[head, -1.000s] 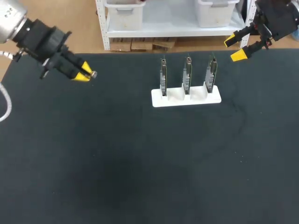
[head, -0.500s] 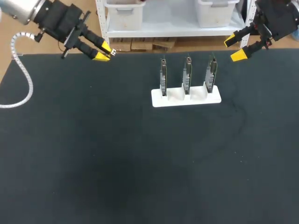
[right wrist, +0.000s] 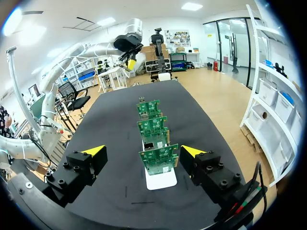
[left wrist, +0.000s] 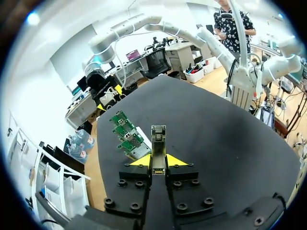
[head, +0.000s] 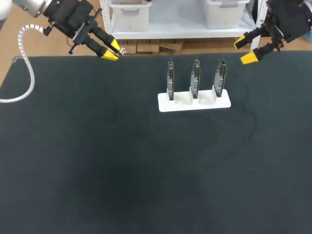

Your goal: Pick up the optical module with the left hand, and insert it into the network port with the right hand.

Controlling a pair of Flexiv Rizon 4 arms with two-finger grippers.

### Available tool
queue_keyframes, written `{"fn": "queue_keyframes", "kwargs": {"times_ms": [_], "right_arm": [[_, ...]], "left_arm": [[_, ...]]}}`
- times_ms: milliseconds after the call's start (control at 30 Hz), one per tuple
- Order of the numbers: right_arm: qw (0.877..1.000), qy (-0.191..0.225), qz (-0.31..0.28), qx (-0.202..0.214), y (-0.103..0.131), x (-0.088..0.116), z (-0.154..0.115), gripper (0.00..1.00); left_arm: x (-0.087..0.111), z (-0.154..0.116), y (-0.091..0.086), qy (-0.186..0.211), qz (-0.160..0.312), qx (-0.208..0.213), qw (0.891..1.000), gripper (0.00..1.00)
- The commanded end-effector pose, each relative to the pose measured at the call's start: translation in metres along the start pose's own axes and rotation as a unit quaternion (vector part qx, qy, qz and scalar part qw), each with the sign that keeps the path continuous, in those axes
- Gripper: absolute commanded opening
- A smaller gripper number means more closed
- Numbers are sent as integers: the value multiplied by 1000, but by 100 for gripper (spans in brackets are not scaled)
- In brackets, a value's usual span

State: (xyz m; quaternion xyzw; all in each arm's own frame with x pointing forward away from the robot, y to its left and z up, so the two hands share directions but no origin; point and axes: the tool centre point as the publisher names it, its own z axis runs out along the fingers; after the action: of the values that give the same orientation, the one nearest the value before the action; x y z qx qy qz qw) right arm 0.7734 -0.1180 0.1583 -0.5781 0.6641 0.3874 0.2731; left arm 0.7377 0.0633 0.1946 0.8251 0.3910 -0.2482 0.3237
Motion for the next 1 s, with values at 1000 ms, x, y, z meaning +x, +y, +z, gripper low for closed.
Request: {"fn": "queue_keyframes", "kwargs": {"times_ms": [1000], "right_arm": [[1000, 0, 0, 2, 2, 0, 0, 100]], "left_arm": [[-35, 39, 106, -199, 33, -111, 973, 0]]}}
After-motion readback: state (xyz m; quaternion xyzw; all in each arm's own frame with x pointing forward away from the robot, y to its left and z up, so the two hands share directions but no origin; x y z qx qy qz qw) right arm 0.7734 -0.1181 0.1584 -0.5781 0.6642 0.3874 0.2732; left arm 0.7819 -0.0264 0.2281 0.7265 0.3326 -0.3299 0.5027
